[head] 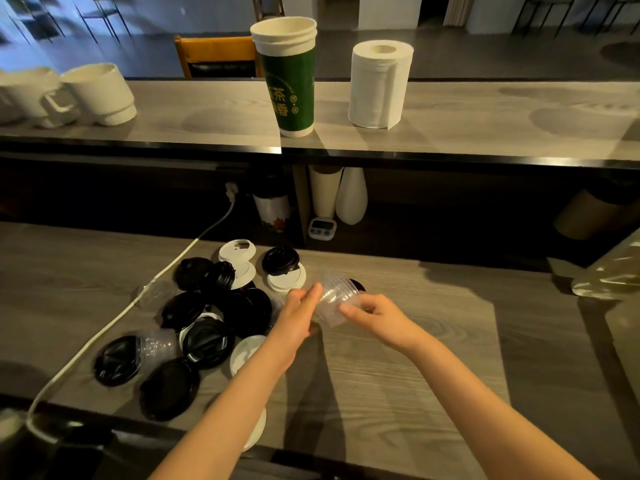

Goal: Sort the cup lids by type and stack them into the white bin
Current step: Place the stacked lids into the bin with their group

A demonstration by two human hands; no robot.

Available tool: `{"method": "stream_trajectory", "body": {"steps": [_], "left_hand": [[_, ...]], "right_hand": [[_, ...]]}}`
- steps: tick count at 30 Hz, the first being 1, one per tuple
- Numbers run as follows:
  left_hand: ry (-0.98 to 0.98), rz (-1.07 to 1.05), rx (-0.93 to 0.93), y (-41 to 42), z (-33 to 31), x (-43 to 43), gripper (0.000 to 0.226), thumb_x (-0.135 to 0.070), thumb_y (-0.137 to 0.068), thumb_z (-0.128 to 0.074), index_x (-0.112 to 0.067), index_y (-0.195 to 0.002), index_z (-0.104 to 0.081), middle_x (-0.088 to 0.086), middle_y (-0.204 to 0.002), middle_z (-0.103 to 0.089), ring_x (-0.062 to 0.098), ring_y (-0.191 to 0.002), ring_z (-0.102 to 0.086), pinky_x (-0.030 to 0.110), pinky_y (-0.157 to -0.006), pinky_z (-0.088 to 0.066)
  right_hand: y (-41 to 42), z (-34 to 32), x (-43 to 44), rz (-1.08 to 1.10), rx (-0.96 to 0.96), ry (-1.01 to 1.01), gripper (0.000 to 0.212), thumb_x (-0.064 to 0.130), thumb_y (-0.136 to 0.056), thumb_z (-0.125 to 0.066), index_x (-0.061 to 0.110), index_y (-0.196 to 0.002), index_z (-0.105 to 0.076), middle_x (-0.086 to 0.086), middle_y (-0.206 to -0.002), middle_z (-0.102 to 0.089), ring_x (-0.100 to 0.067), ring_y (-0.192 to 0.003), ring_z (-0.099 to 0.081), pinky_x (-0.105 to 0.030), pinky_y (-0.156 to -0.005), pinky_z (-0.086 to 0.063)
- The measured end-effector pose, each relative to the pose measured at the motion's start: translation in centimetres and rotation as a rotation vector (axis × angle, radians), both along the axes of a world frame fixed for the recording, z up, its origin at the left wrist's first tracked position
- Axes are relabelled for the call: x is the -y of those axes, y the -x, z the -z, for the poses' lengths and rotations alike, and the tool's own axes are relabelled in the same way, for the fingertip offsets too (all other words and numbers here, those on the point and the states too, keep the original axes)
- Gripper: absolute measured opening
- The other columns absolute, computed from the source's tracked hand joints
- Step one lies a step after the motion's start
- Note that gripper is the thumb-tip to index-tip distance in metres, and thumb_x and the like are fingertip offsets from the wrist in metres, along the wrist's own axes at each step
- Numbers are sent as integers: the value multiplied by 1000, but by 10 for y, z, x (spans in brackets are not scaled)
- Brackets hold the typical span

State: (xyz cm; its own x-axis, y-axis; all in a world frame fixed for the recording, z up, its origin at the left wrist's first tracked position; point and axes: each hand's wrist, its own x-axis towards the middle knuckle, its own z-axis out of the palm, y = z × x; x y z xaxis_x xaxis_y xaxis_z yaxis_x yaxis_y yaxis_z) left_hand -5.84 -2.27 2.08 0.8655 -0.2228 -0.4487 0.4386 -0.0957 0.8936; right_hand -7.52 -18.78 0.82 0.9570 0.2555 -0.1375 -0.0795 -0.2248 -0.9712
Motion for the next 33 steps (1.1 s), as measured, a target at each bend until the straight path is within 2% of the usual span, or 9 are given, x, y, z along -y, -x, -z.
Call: {"method": "stream_trajectory", "body": {"steps": [4,7,13,16,19,22,26,29,33], "left_hand": [[-18,199,73,-9,4,-27,85,-54,-64,-71,-38,-138,-33,-12,-149,-23,8,-138,-19,33,-114,-22],[18,372,45,-14,4,-32,63,-53,-58,-70,-45,-116,-47,-10,-150,-26,11,-138,-25,37,-116,-23],[-335,161,169,-10,30,-24,35,-29,-80,-72,-19,-107,-52,1,-110,-56,12,-94,-53,23,-79,-44],[-361,-7,137,-13,37,-25,36,-25,-77,-75,-14,-81,-40,-2,-80,-45,13,-76,-47,22,-64,-38],[-359,-154,88,-28,40,-34,37,-25,-77,-75,-15,-80,-39,-1,-82,-43,13,-76,-48,27,-66,-43],[-404,-226,41,-44,40,-42,39,-29,-77,-74,-12,-94,-43,0,-89,-47,15,-83,-50,28,-64,-43],[-388,-267,6,-59,43,-45,45,-25,-79,-72,-10,-110,-44,9,-105,-51,23,-94,-52,32,-75,-44],[-353,-262,19,-64,41,-39,50,-21,-79,-72,-10,-118,-42,8,-110,-50,22,-97,-52,31,-75,-42],[-321,-250,69,-65,36,-30,45,-20,-79,-73,-17,-112,-43,1,-104,-48,19,-95,-51,29,-75,-42]], "right_hand": [[2,-8,7,-76,-304,-168,29,38,-85,-56,15,-97,-69,-1,-100,-72,-13,-98,-66,-29,-95,-49],[2,-4,6,-115,-427,-227,36,41,-81,-60,15,-104,-66,-3,-103,-70,-19,-101,-65,-35,-96,-50],[-4,16,-4,65,-452,-225,24,33,-90,-59,13,-103,-62,-8,-100,-67,-23,-94,-66,-34,-84,-55],[-18,27,-7,149,-316,85,15,28,-95,-55,18,-102,-61,-6,-101,-66,-20,-95,-64,-28,-79,-50],[-36,41,2,237,-15,629,34,27,-92,-58,15,-124,-56,-3,-120,-59,-22,-112,-55,-31,-90,-47],[-50,53,4,5,89,950,72,39,-87,-60,22,-148,-25,-5,-153,-25,-27,-141,-21,-41,-113,-29],[-61,70,-6,-341,5,1192,93,58,-85,-55,34,-150,7,1,-158,16,-31,-145,13,-53,-116,-4],[-61,79,-8,-248,5,1157,81,50,-90,-52,29,-151,-3,-1,-160,4,-34,-145,-1,-47,-117,-16],[-66,74,0,-9,64,939,47,21,-91,-54,20,-136,-43,-5,-139,-50,-27,-122,-47,-37,-95,-45]]}}
